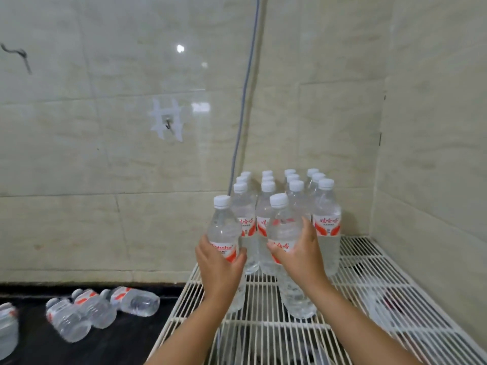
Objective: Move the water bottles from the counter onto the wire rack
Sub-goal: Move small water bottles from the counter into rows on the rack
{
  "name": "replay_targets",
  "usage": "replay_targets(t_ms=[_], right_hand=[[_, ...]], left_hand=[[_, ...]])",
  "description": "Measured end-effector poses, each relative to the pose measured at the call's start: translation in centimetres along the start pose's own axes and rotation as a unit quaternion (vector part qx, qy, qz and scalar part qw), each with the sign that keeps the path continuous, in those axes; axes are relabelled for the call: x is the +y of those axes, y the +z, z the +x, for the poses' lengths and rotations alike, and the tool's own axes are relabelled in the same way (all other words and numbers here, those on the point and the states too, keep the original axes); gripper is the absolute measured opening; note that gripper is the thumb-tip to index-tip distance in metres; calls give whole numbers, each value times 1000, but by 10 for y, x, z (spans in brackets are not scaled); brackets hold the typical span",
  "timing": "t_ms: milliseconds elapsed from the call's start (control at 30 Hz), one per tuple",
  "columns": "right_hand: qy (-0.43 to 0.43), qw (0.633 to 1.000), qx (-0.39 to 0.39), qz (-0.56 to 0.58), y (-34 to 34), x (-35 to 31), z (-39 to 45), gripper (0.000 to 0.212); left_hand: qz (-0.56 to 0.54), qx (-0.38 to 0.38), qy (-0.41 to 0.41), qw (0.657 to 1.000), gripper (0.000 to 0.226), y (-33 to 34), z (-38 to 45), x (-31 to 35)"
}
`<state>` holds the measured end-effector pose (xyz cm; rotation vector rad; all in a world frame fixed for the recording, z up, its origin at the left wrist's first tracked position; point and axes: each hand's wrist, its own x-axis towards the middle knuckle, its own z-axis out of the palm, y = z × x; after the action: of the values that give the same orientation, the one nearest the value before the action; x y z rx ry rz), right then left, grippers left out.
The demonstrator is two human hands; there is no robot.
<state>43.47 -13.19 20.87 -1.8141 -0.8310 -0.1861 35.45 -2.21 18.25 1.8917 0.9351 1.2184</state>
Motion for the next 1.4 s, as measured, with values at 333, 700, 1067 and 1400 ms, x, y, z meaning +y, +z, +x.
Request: replay_targets(t_ms=[333, 700, 1067, 1400], right_hand=[[59, 997, 0, 46, -20, 10, -7, 87], [66, 994, -45, 70, -24, 7, -7, 85], [66, 991, -72, 92, -24, 19, 2, 87], [25, 994, 46, 92, 0, 19, -7, 89]], left_hand=[[-240, -298, -105, 918, 54, -40, 32, -18], [-60, -44, -76, 994, 71, -14, -2, -5], [-41, -50, -33, 997, 75, -22, 0, -12], [0, 35, -18, 999, 72, 0, -1, 2]])
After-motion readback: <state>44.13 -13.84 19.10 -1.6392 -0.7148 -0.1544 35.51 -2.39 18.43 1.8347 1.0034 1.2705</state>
